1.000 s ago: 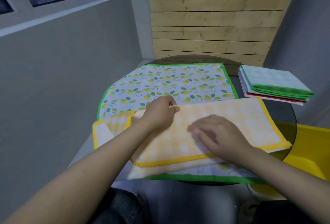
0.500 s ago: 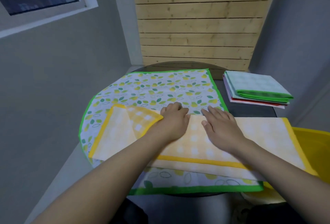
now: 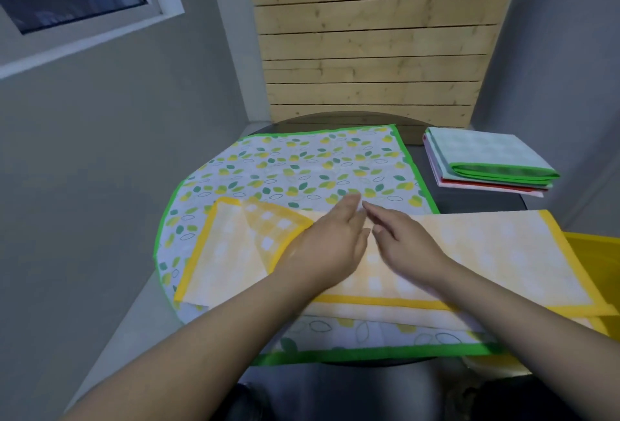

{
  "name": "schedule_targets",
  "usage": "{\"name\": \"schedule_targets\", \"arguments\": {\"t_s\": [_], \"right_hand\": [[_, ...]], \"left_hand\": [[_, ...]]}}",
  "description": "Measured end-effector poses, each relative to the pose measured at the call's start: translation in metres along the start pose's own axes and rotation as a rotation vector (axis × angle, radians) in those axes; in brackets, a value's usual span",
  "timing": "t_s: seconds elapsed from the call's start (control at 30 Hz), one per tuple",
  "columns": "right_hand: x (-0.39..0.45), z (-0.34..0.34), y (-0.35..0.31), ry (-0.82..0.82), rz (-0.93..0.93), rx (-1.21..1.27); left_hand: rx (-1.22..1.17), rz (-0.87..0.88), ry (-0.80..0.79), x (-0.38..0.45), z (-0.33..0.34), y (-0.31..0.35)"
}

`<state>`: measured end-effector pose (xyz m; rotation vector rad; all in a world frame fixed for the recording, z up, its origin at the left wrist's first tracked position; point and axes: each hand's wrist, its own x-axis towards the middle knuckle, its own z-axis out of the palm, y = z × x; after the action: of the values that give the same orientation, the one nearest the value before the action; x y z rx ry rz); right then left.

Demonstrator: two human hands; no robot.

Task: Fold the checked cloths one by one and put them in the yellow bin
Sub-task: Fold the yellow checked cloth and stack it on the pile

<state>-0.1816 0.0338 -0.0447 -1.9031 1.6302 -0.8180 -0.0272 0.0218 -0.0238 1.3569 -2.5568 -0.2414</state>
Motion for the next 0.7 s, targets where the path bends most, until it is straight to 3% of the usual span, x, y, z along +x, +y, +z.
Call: {"name": "schedule_targets", "arguments": {"t_s": [0.1,0.17,0.3,0.37,0.53,0.7], "right_hand": [[0.002,0.001,0.000,-0.002,-0.011,-0.057],[0.001,0.004,-0.001,0.008,-0.026,-0.137],[0.000,0.009,-0.006,0.012,-0.059,-0.269],[0.000,0.011,-0.008,0.015,-0.059,-0.320],[0.009,0.022,-0.021,0.050,-0.130,-0.468],[0.028,0.041,-0.038,-0.080,-0.151,-0.162]], "left_hand": [[-0.007,0.161,0.303,0.007,-0.027,0.012],[0.124,0.116,0.458,0.016,-0.043,0.006],[0.243,-0.396,0.051,0.014,-0.057,-0.039],[0.228,-0.497,-0.071,0.004,-0.050,-0.066],[0.242,-0.430,-0.090,-0.019,-0.023,-0.092],[0.221,-0.379,0.028,-0.026,-0.023,-0.097]]}}
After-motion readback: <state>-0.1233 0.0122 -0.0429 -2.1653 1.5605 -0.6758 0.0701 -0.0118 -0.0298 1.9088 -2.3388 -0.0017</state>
